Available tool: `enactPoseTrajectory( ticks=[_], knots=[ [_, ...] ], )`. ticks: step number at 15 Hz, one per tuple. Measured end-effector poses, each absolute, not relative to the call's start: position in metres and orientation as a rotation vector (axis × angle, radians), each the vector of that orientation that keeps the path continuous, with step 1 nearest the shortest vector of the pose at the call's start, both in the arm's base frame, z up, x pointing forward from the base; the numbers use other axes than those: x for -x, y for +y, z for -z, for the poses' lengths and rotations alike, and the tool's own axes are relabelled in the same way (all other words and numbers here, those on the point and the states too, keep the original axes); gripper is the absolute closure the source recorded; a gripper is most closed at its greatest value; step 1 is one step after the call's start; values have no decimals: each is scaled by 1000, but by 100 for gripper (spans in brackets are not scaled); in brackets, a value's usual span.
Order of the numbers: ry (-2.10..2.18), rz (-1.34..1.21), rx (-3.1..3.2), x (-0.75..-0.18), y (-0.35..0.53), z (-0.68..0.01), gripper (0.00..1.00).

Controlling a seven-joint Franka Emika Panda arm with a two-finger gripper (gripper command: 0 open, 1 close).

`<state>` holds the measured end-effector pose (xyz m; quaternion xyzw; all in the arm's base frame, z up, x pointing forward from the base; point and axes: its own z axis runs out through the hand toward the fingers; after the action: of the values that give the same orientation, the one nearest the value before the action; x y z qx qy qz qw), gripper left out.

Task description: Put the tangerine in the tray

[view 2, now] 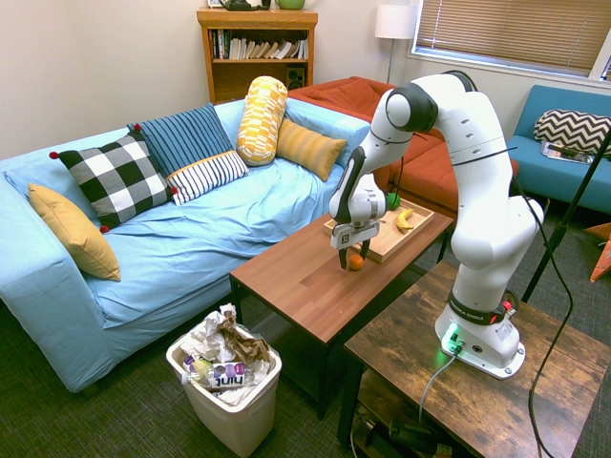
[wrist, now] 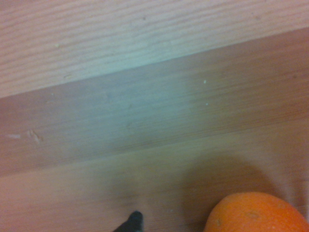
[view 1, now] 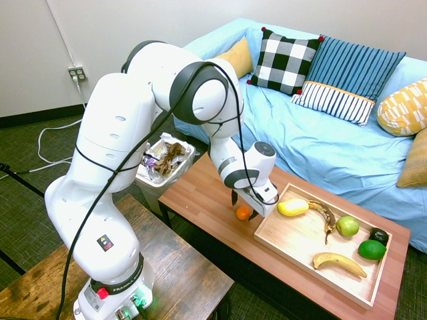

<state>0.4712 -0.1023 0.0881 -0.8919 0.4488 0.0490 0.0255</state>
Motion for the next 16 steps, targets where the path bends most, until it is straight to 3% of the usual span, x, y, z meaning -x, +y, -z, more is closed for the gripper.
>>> enactPoseTrajectory(
  ticks=[10,16],
  knots=[
    [1368,-147,2766,-475,-97,-89,100],
    [1405,-43,2720,-483,-135,-162,100]
  ],
)
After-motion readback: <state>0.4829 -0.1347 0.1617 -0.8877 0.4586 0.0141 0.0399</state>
